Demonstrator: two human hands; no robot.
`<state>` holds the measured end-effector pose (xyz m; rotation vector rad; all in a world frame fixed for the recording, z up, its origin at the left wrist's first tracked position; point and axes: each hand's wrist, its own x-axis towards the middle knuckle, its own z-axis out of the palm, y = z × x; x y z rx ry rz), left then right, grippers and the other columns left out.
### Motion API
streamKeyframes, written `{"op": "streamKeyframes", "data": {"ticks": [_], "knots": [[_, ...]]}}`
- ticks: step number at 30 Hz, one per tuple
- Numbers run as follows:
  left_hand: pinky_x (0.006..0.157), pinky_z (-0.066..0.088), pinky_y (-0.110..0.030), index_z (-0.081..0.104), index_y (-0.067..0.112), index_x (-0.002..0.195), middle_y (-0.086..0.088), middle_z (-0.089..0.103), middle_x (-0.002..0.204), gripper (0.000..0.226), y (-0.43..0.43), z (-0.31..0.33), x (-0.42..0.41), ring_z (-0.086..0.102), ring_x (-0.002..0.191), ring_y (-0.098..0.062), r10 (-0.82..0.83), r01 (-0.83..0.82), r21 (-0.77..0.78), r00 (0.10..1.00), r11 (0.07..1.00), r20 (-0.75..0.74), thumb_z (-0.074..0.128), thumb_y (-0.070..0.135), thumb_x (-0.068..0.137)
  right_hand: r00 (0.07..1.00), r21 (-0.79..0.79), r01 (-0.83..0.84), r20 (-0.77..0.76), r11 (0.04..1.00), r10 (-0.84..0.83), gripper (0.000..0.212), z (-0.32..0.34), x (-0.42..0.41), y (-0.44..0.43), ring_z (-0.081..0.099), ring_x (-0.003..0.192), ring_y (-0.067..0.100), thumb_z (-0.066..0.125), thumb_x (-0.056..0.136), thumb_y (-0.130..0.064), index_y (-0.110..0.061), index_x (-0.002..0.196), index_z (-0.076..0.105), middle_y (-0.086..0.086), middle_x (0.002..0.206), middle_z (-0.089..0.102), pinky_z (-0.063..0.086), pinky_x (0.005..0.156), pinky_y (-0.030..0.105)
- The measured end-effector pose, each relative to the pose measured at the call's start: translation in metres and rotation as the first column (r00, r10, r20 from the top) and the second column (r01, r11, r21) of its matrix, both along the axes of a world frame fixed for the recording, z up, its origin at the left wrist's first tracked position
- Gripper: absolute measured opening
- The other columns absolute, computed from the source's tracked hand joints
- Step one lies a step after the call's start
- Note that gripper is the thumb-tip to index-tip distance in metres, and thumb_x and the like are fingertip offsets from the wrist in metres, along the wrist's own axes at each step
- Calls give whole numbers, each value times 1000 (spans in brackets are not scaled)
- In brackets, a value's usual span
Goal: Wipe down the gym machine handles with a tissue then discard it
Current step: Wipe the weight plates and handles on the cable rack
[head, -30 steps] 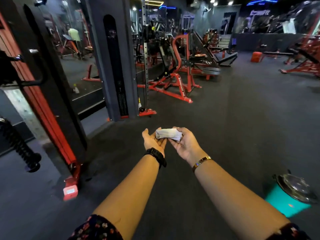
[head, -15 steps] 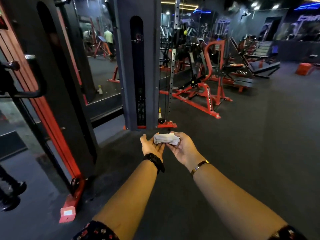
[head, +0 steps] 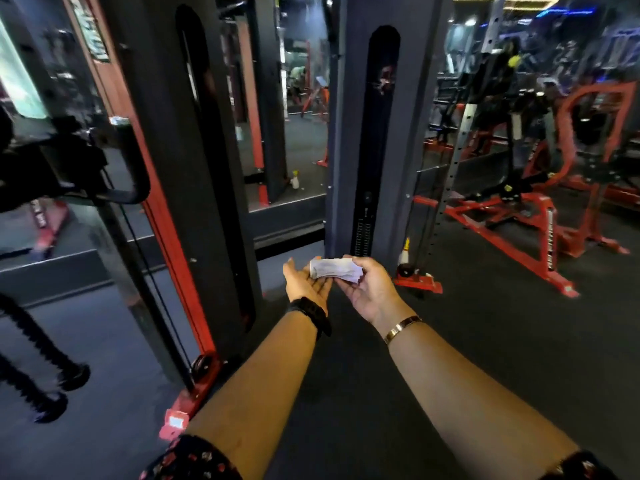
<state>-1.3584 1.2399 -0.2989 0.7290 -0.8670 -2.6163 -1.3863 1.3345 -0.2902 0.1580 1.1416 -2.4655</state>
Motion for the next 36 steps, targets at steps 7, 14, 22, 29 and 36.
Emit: {"op": "streamKeyframes", "data": {"ticks": [7, 14, 22, 29, 36], "knots": [[71, 52, -27, 65, 1, 113, -12, 66, 94, 55, -39, 11, -90, 64, 85, -23, 249, -249, 5, 968, 969, -13, 37, 46, 99, 965, 20, -261, 0, 965, 261, 17, 14, -114, -50, 63, 81, 26, 44, 95, -8, -2, 90, 59, 16, 85, 64, 53, 79, 35], [68, 52, -27, 67, 3, 105, -12, 68, 91, 54, -82, 16, -134, 64, 83, -23, 462, -462, 2, 887, 887, 1, 37, 46, 98, 893, 13, -450, 26, 893, 449, 17, 20, -173, -108, 63, 79, 25, 44, 96, -8, -3, 90, 59, 13, 72, 69, 52, 77, 33], [67, 52, -27, 69, 5, 98, -10, 69, 89, 51, -162, 11, -147, 65, 82, -22, 657, -656, -45, 754, 754, 8, 39, 46, 98, 782, -11, -623, 15, 782, 623, 14, 17, -197, -201, 61, 77, 21, 46, 94, -6, -6, 88, 59, 12, 84, 61, 52, 70, 26], [71, 55, -32, 71, 6, 92, -12, 70, 86, 46, -241, 20, -158, 66, 79, -25, 797, -795, -99, 603, 599, -20, 42, 41, 97, 688, 33, -710, -177, 703, 704, 17, 20, -207, -290, 64, 76, 19, 53, 88, 9, -6, 89, 60, 10, 81, 65, 57, 65, 21], [68, 56, -29, 70, 8, 90, -10, 71, 85, 36, -288, 33, -152, 67, 79, -22, 873, -867, -206, 479, 454, -93, 42, 29, 99, 589, 62, -785, -238, 617, 773, 17, 30, -203, -347, 65, 76, 20, 57, 87, 8, -8, 82, 58, 7, 74, 69, 56, 64, 23]]}}
